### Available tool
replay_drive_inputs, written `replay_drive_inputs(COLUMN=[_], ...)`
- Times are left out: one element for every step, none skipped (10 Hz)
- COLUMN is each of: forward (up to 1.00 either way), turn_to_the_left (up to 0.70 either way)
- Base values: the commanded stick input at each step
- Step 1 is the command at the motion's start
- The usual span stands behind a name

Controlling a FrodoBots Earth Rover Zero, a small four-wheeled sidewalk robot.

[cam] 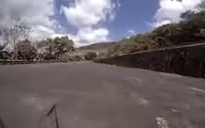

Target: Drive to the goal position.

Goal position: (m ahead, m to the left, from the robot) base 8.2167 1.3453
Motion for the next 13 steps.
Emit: replay_drive_inputs(forward=[0.7,0.7,0.7,0.7,0.7,0.7,0.7,0.7,0.7,0.7,0.7,0.7,0.7], turn_to_the_left=[0.02,0.03,0.03,0.02,0.03,0.03,0.02,0.02,0.02,0.02,0.03,0.03,0.02])
